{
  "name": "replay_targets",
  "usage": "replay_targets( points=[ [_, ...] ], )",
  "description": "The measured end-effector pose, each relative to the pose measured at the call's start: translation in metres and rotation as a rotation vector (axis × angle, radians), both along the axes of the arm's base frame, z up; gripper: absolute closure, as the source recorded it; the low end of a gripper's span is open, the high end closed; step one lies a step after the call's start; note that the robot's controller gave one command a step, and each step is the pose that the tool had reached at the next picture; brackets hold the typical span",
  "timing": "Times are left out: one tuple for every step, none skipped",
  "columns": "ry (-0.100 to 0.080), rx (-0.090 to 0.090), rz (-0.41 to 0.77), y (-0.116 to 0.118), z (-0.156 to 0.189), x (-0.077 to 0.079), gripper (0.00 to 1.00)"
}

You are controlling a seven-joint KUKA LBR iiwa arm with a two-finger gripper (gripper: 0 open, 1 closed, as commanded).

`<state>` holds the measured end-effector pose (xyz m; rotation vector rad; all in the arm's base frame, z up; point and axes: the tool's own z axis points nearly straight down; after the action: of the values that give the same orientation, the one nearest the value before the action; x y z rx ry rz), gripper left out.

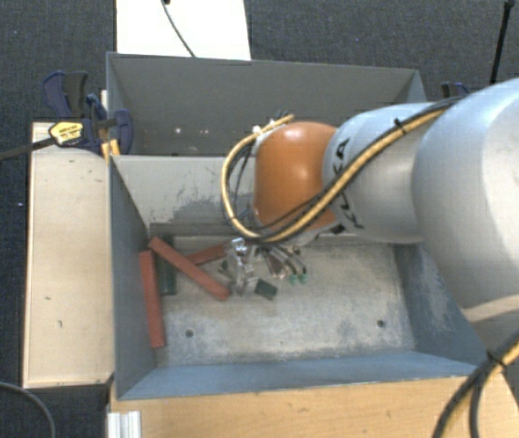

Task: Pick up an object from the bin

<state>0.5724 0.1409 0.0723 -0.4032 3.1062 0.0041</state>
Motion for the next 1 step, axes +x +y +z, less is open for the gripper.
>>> replay_targets(
  points=[
    [-0.002,0.000,0.141,0.0523,0.0685,0.0175,1.00]
  ],
)
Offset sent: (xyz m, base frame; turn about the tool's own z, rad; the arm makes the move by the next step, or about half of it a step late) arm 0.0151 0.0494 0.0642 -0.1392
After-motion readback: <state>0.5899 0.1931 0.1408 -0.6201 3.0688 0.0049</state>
